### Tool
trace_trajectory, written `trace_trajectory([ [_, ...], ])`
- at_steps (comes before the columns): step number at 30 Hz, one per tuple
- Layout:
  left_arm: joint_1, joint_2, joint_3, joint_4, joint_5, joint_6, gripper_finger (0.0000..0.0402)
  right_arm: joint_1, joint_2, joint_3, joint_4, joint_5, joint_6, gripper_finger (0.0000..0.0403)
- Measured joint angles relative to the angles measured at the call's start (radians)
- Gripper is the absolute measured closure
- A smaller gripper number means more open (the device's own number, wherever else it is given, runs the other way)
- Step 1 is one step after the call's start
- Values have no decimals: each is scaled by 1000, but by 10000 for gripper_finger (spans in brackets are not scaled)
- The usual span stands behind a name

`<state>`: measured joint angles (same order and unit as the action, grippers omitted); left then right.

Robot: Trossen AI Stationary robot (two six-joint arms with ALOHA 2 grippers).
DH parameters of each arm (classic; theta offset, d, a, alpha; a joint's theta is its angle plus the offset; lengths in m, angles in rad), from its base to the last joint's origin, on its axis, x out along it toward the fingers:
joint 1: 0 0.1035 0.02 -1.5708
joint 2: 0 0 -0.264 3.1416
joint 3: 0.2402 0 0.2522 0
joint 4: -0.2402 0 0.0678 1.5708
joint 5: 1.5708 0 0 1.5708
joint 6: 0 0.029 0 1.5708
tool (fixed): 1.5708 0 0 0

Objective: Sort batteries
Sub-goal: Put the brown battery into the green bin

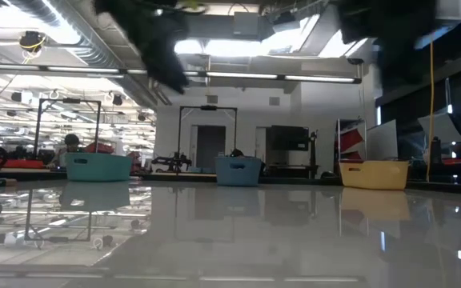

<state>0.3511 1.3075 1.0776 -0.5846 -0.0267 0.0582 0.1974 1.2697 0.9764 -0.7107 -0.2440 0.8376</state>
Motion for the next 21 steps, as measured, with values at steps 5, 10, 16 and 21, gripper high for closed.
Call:
trace_trajectory([
  [5,-118,-213,-239,108,-21,-175,101,177,0,0,-210,-104,178,244],
  [10,-226,-347,-374,284,-181,-290,101,388,47,0,-363,-135,230,244],
  [16,-273,-374,-388,364,-253,-283,101,596,147,0,-427,-69,77,244],
  [21,-276,-372,-388,367,-261,-297,101,688,220,0,-392,49,62,244],
])
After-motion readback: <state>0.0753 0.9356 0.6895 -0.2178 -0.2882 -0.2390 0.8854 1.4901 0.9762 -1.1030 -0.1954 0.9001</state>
